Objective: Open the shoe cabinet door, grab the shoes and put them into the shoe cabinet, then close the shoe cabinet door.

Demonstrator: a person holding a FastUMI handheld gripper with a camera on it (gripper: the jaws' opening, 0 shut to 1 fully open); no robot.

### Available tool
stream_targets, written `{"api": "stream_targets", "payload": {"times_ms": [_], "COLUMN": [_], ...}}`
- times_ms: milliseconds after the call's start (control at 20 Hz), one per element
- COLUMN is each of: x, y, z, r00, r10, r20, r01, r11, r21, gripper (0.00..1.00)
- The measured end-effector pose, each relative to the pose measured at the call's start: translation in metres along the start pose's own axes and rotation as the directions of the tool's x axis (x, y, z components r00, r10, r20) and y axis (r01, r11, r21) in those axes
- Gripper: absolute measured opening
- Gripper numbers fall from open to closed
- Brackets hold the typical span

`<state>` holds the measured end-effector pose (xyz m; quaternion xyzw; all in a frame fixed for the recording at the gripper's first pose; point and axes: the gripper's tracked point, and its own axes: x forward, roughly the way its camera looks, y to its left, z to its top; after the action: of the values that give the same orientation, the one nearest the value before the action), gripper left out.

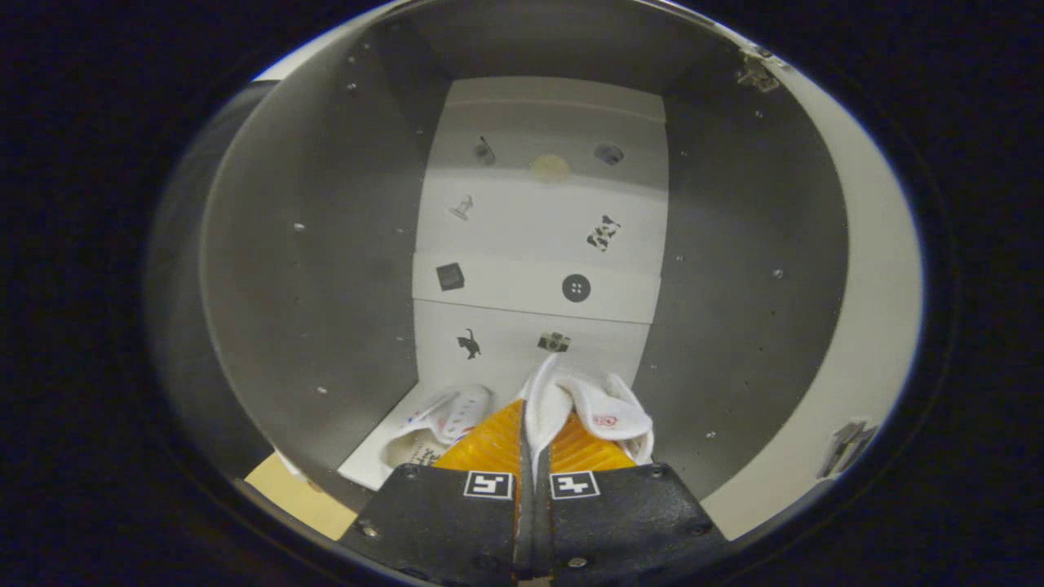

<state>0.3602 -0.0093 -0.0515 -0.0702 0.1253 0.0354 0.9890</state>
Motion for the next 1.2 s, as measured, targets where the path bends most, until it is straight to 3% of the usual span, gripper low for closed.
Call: {"api": "stream_targets", "payload": {"times_ms": [400,550,750,1050,1150,1200], "x": [0.091,0.106,0.108,0.082,0.071,0.069], "y": [-0.006,-0.003,0.001,0.012,0.02,0.023], "z": [-0.042,-0.058,-0.063,-0.068,-0.061,-0.054], "r00": [0.999,0.996,0.996,0.998,0.999,0.999], "r10": [0.0,0.008,0.009,0.007,0.035,0.053], "r20": [-0.051,-0.09,-0.087,-0.06,-0.03,-0.015], "r01": [-0.003,-0.013,-0.011,-0.01,-0.035,-0.053], "r11": [0.998,0.999,0.999,0.999,0.999,0.999], "r21": [-0.055,-0.05,-0.032,-0.047,-0.014,-0.01], "gripper": [0.04,0.04,0.13,0.66,0.77,0.77]}}
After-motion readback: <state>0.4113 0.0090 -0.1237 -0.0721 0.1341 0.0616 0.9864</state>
